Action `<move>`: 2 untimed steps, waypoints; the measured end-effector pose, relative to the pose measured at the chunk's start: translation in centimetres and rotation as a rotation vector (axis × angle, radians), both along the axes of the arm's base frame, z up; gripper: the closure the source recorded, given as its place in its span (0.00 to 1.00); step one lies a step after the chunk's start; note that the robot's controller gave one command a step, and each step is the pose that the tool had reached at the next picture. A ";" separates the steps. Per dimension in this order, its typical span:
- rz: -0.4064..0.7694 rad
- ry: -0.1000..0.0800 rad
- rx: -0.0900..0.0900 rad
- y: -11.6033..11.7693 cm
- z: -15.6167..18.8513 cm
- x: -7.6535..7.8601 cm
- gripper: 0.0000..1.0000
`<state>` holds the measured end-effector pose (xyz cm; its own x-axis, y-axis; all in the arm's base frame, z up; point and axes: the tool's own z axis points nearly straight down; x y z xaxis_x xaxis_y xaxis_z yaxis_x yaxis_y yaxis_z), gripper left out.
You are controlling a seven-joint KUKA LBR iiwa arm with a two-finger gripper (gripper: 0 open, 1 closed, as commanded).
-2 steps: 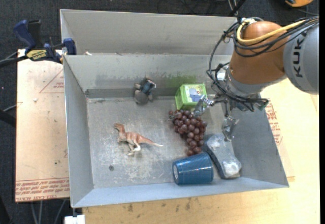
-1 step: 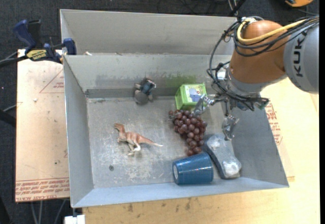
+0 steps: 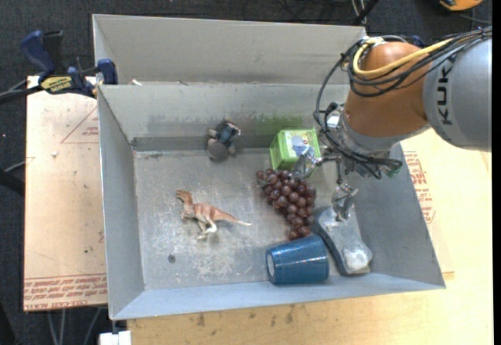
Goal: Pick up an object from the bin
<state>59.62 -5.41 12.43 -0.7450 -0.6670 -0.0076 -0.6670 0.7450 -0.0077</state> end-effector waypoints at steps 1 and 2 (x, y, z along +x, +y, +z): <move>-0.056 0.003 0.001 1.0 -2.9 0.1 0.00; 0.177 -0.015 -0.001 1.3 -3.2 -0.2 0.00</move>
Offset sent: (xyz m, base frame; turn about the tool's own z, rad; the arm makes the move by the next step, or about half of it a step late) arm -0.0244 0.0194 -0.0543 -0.0184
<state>59.38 -4.09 9.20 -0.6154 -0.7880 -0.0170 -0.7878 0.6156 -0.0195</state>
